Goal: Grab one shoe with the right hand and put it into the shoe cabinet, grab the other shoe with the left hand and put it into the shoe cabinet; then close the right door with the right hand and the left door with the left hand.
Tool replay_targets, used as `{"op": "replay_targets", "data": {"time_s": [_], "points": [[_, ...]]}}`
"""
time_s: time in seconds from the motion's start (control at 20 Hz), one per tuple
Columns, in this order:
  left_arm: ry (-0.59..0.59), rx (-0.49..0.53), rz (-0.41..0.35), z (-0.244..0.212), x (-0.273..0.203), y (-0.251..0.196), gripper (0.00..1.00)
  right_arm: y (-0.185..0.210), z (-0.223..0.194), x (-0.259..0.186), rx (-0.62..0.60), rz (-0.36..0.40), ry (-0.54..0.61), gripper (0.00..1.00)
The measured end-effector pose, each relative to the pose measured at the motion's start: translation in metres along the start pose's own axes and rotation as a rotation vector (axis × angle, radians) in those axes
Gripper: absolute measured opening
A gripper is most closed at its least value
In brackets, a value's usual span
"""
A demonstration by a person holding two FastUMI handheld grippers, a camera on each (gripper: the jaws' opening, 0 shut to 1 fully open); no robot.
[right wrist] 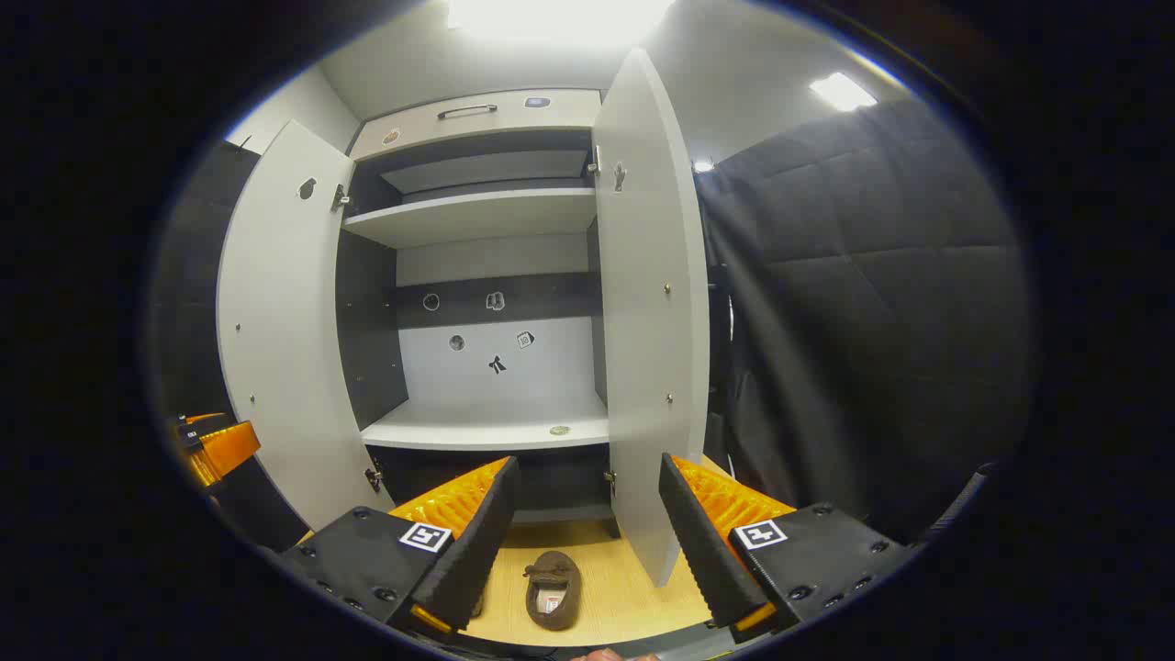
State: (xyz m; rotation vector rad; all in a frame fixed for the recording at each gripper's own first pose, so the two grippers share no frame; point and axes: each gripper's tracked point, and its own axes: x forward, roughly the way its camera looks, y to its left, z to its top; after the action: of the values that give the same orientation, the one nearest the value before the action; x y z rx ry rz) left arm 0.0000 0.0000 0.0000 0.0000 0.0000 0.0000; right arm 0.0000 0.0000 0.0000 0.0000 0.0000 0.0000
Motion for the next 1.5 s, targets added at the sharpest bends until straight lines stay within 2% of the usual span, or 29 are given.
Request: {"op": "replay_targets", "data": {"time_s": [0.05,0.15,0.2,0.3,0.35,0.4,0.5,0.55,0.6,0.65,0.7,0.75,0.8,0.85,1.0,1.05,1.15,1.25,1.3,1.5], "points": [[0.004,-0.001,-0.001,-0.001,0.000,0.000,1.00,0.003,-0.002,-0.001,-0.001,0.003,0.004,0.92],[0.012,-0.011,-0.012,-0.005,0.001,-0.005,1.00,0.005,-0.002,0.000,0.006,0.003,0.005,0.92],[0.015,-0.015,-0.019,-0.007,0.002,-0.006,1.00,0.006,-0.001,0.001,0.015,0.001,0.007,0.96],[0.021,-0.014,-0.029,-0.010,0.003,-0.009,1.00,0.009,-0.004,0.006,0.023,0.004,0.028,0.92],[0.023,-0.011,-0.035,-0.011,0.003,-0.011,1.00,0.010,-0.006,0.008,0.031,0.009,0.048,0.96],[0.023,-0.009,-0.039,-0.012,0.004,-0.012,1.00,0.014,-0.006,0.011,0.040,0.028,0.061,0.92],[0.024,-0.002,-0.046,-0.013,0.005,-0.014,1.00,0.016,-0.005,0.017,0.022,0.049,0.070,0.96],[0.027,0.004,-0.044,-0.015,0.005,-0.015,0.94,0.015,-0.002,0.021,0.005,0.051,0.066,0.96],[0.034,0.010,-0.038,-0.018,0.005,-0.014,0.96,0.014,0.001,0.023,-0.006,0.052,0.062,0.92],[0.043,0.014,-0.031,-0.020,0.005,-0.012,0.98,0.016,0.004,0.025,-0.011,0.054,0.058,0.92],[0.050,0.012,-0.028,-0.022,0.006,-0.011,0.94,0.017,0.007,0.026,-0.011,0.057,0.050,0.92],[0.053,0.008,-0.028,-0.023,0.006,-0.011,0.94,0.019,0.009,0.028,-0.007,0.061,0.045,0.96],[0.054,0.004,-0.027,-0.024,0.007,-0.009,0.94,0.021,0.010,0.029,-0.001,0.068,0.046,0.92],[0.052,0.001,-0.025,-0.025,0.006,-0.007,0.94,0.023,0.009,0.031,0.005,0.074,0.050,0.96],[0.050,0.000,-0.019,-0.025,0.005,-0.003,0.94,0.027,0.012,0.040,0.040,0.077,0.068,0.96],[0.050,-0.003,-0.018,-0.026,0.005,-0.002,0.94,0.028,0.014,0.042,0.054,0.079,0.073,0.92],[0.052,-0.014,-0.020,-0.028,0.004,-0.001,0.94,0.030,0.016,0.050,0.074,0.077,0.087,0.96],[0.052,-0.019,-0.022,-0.028,0.004,-0.001,0.94,0.035,0.015,0.056,0.083,0.080,0.112,0.92],[0.056,-0.019,-0.021,-0.027,0.004,-0.001,0.94,0.040,0.013,0.059,0.086,0.088,0.136,0.97],[0.070,-0.033,-0.032,-0.029,0.003,-0.003,0.94,0.065,-0.004,0.071,0.062,0.147,0.223,0.98]]}}
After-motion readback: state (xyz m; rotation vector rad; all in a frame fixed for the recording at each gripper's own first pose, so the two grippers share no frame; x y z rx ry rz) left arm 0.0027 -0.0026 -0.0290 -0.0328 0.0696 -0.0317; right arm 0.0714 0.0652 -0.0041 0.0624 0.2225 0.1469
